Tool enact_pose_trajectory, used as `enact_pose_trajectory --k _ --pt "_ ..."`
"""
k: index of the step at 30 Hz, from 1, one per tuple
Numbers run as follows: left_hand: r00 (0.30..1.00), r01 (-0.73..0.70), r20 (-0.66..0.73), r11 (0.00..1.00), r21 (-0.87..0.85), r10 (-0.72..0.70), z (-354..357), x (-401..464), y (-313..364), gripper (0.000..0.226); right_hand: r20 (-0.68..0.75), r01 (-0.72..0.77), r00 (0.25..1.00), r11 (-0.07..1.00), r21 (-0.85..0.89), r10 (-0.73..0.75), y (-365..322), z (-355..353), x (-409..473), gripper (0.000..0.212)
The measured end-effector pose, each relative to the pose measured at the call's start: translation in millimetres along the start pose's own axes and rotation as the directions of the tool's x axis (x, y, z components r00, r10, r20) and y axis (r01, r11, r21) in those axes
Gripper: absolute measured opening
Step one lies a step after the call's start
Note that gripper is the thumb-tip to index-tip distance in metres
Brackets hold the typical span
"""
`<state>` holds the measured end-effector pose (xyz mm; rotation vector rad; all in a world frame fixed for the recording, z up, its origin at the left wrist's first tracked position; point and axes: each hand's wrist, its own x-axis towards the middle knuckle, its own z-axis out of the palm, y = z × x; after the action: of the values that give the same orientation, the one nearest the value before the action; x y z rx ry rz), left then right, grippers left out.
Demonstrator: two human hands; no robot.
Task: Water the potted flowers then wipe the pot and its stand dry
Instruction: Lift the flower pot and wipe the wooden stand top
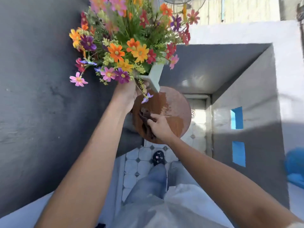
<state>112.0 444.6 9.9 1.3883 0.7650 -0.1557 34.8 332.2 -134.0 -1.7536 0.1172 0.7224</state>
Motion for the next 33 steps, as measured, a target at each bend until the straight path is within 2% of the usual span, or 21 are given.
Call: enact_pose_trajectory --k 3,4,6,10,16,18,20,21,23,25,26,29,33 --pt "1.0 -0.013 0.005 1.0 0.008 0.013 -1 11 -7 0.031 0.102 0.073 0.994 0.944 -0.322 -0.042 24 30 15 0.019" --pt "1.0 -0.009 0.001 1.0 0.0 0.009 -2 15 -8 0.03 0.129 0.088 0.991 0.891 -0.446 -0.033 34 36 18 0.023" --pt "1.0 0.002 -0.009 1.0 -0.013 -0.002 -3 18 -10 0.028 0.153 0.139 0.986 0.796 -0.589 -0.059 52 44 19 0.032" --pt "1.0 0.004 -0.005 1.0 -0.022 -0.004 -4 22 -14 0.026 0.202 0.347 0.933 0.601 -0.72 -0.297 80 46 15 0.028" --pt "0.999 0.046 -0.006 0.998 -0.045 -0.046 0 33 -20 0.032 0.416 0.571 0.803 0.352 -0.742 -0.427 81 11 34 0.031" --pt "0.999 0.045 -0.006 0.998 -0.033 -0.045 1 38 -20 0.031 0.29 0.485 0.844 0.411 -0.772 -0.451 69 -23 51 0.033" --pt "0.999 0.037 -0.007 0.999 -0.018 -0.038 1 41 -20 0.03 0.011 0.299 0.871 0.511 -0.806 -0.491 60 -70 77 0.034" --pt "1.0 0.029 -0.008 1.0 -0.006 -0.029 1 42 -20 0.029 -0.14 0.186 0.874 0.587 -0.788 -0.465 58 -93 92 0.033" --pt "1.0 0.01 0.001 1.0 0.009 -0.01 2 46 -20 0.03 -0.279 0.031 0.891 0.661 -0.749 -0.359 59 -120 116 0.035" --pt "1.0 -0.009 0.01 1.0 0.012 0.009 5 47 -17 0.031 -0.315 -0.036 0.903 0.679 -0.733 -0.293 63 -120 121 0.036" --pt "1.0 -0.014 0.017 1.0 0.004 0.014 7 48 -15 0.032 -0.313 -0.028 0.9 0.676 -0.736 -0.304 64 -114 117 0.036" --pt "1.0 -0.009 0.022 1.0 -0.007 0.009 8 51 -9 0.03 -0.265 0.081 0.884 0.684 -0.725 -0.386 64 -84 84 0.031" --pt "1.0 -0.022 0.014 1.0 -0.008 0.022 12 57 1 0.033 0.042 0.294 0.918 0.602 -0.742 -0.395 82 -29 46 0.025"
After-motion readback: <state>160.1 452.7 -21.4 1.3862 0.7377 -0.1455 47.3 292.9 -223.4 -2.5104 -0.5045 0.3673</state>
